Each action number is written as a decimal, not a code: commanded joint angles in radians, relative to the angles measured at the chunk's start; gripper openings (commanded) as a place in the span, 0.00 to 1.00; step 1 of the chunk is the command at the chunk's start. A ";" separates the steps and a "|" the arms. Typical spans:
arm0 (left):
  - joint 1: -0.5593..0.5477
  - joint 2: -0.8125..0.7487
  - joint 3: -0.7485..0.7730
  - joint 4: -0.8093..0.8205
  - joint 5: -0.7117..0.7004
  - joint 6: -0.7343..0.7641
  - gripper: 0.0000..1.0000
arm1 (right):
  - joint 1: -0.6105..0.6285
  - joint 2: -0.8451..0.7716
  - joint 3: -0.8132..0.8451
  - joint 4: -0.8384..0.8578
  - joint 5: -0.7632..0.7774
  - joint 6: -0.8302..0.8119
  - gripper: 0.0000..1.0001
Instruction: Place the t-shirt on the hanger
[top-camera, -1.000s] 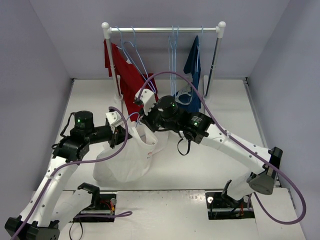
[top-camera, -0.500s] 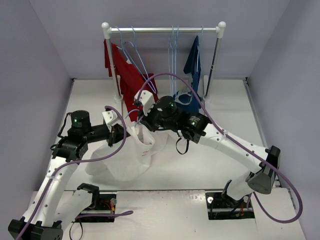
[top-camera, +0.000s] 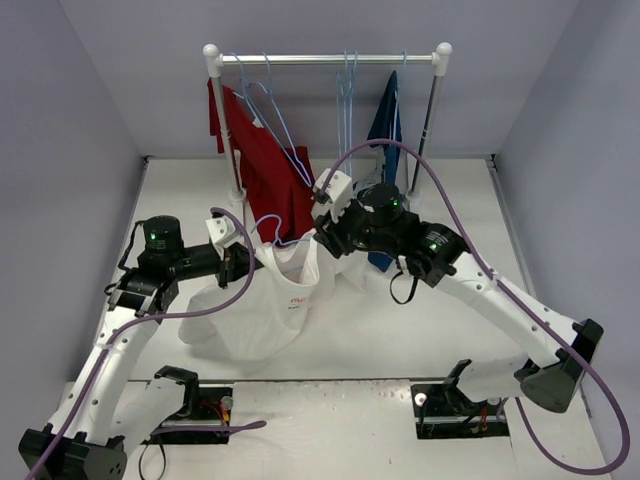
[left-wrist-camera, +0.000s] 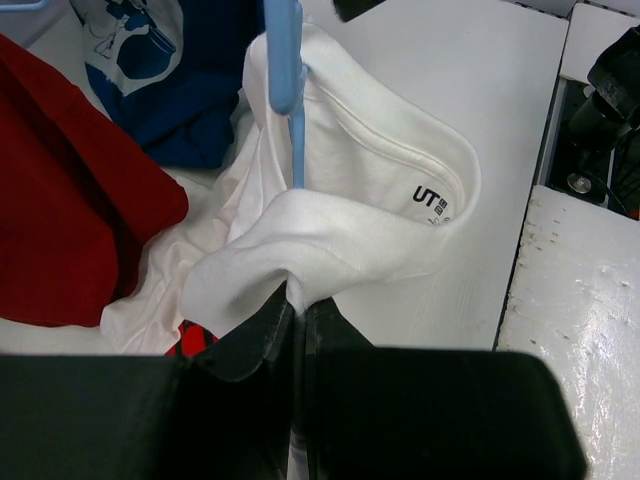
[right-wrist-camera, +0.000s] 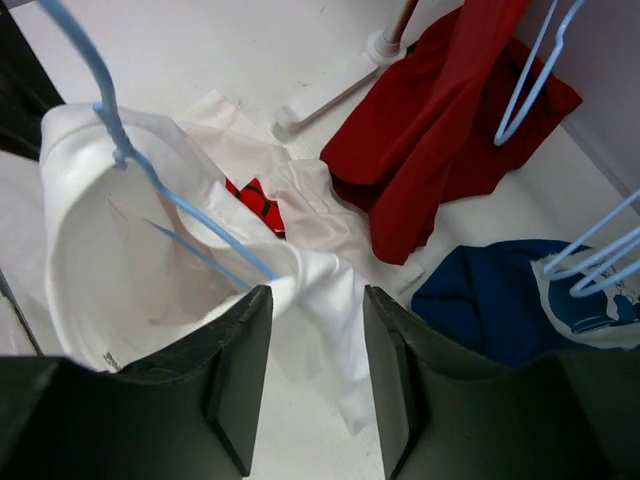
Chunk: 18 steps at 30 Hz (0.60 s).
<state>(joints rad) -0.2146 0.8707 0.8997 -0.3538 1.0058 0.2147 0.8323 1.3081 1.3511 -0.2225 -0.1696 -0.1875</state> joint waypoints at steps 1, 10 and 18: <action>0.007 0.018 0.046 0.090 0.055 0.000 0.00 | -0.060 -0.096 -0.054 0.024 -0.070 -0.021 0.41; 0.007 0.038 0.093 0.036 0.087 0.020 0.00 | -0.082 -0.136 -0.189 0.022 -0.069 -0.121 0.67; 0.006 0.033 0.131 -0.040 0.114 0.053 0.00 | -0.082 -0.061 -0.151 0.022 -0.080 -0.212 0.81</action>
<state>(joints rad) -0.2146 0.9146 0.9624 -0.4156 1.0499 0.2310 0.7506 1.2180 1.1532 -0.2508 -0.2371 -0.3348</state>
